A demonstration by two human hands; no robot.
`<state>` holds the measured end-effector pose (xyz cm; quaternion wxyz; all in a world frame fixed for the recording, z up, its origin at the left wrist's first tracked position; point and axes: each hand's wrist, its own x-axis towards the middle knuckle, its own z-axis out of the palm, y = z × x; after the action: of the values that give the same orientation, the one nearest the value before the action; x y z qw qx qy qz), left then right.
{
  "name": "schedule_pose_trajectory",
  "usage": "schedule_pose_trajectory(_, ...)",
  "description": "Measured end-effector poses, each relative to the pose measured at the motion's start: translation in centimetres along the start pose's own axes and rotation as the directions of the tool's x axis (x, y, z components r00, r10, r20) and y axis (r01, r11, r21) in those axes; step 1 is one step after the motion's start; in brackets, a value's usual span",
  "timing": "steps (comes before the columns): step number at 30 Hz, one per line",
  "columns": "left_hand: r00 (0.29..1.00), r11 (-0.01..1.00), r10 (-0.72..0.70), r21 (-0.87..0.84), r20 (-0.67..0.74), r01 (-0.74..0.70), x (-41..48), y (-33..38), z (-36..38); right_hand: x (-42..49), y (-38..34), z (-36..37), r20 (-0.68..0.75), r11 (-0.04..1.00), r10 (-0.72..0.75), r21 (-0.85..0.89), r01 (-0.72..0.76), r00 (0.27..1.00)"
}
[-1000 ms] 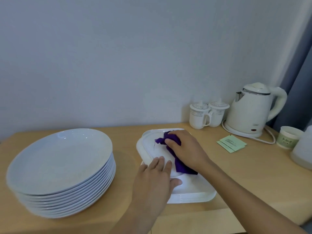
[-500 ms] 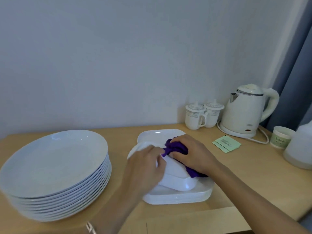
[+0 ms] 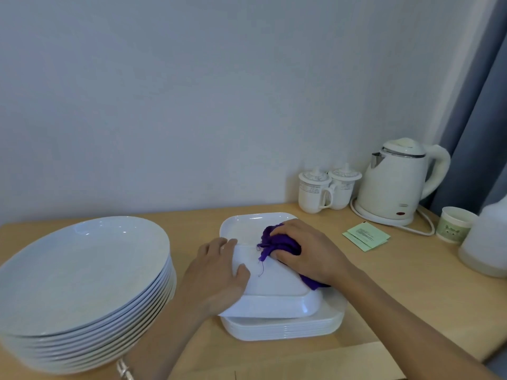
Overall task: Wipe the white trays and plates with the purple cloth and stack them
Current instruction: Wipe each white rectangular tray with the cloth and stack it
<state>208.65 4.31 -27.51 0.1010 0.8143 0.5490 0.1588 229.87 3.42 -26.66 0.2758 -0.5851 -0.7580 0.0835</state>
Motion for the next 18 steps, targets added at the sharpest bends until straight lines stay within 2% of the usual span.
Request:
schedule_pose_trajectory(4,0.997,0.997,-0.045,-0.059,-0.066,0.041,-0.8,-0.1,-0.1,0.0,-0.2,0.1,-0.090,0.996,0.046,-0.073,-0.053,0.995)
schedule_pose_trajectory(8,0.984,0.991,-0.128,-0.065,-0.124,0.120,-0.7,0.9,0.4,-0.1,-1.3,0.6,-0.145,0.990,0.108,-0.071,-0.120,0.984)
schedule_pose_trajectory(14,0.956,0.971,-0.237,-0.068,-0.174,0.229,-0.5,2.0,1.2,-2.4,-4.9,2.5,-0.142,0.999,0.029,-0.041,-0.035,0.989)
schedule_pose_trajectory(18,0.951,0.968,-0.250,-0.082,-0.180,0.239,-0.6,2.4,1.5,-2.3,-3.3,1.8,-0.203,0.985,0.152,-0.045,-0.164,0.967)
